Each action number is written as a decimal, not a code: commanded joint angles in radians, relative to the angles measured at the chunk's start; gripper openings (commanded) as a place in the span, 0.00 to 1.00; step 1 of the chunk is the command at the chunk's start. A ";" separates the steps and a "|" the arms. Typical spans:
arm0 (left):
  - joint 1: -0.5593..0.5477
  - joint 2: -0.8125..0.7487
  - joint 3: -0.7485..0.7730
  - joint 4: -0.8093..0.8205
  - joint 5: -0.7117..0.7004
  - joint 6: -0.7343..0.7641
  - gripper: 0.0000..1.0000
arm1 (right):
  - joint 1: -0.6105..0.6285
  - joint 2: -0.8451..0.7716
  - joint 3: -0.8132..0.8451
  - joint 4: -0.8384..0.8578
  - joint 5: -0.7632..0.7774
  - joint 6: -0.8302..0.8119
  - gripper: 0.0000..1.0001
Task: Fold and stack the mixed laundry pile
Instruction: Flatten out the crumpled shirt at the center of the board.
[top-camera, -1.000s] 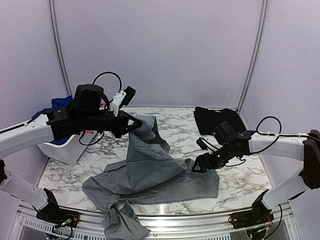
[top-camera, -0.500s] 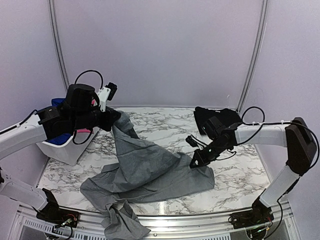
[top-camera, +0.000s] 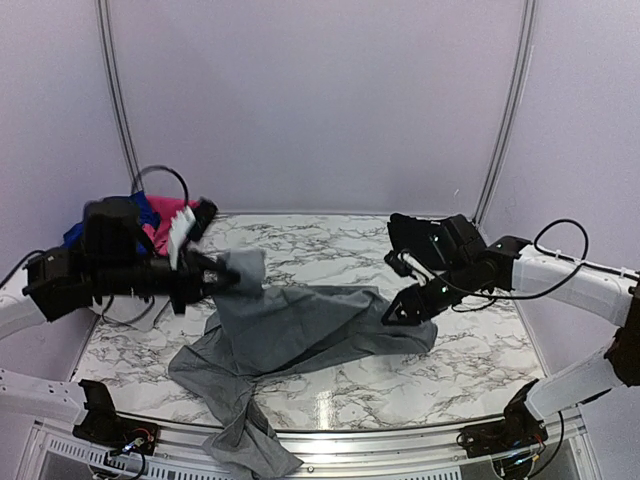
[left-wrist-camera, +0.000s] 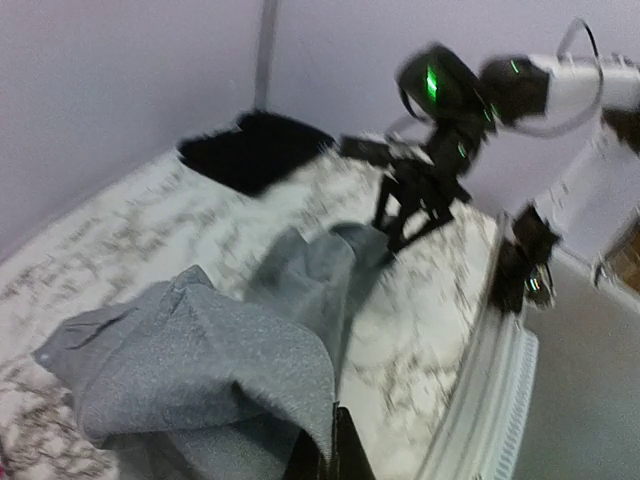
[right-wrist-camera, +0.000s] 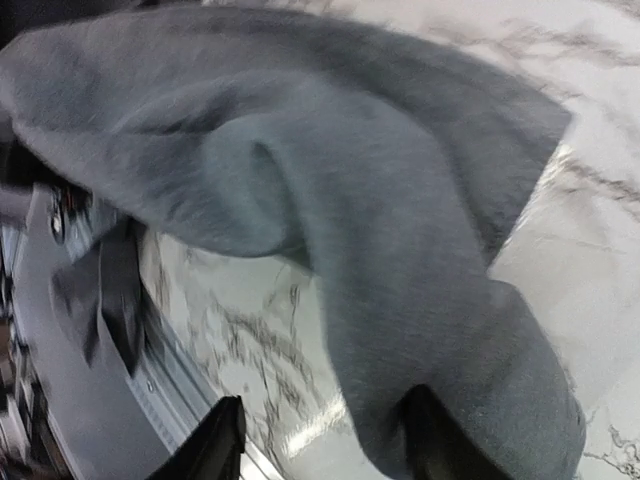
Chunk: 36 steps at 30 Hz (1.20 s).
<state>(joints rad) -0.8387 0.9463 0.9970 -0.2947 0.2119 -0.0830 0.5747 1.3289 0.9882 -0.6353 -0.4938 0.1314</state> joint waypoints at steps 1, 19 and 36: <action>-0.268 0.003 -0.176 -0.211 0.001 -0.040 0.00 | 0.049 -0.078 -0.091 -0.088 -0.141 0.020 0.64; -0.459 0.144 -0.164 -0.254 -0.266 -0.098 0.00 | -0.057 0.315 0.261 -0.097 -0.062 -0.198 0.77; -0.277 -0.009 -0.168 -0.208 -0.433 -0.160 0.00 | 0.007 0.409 0.199 -0.027 0.047 -0.198 0.53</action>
<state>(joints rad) -1.1446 0.9543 0.8059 -0.5224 -0.1520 -0.2169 0.5827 1.7191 1.1782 -0.6846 -0.5358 -0.0658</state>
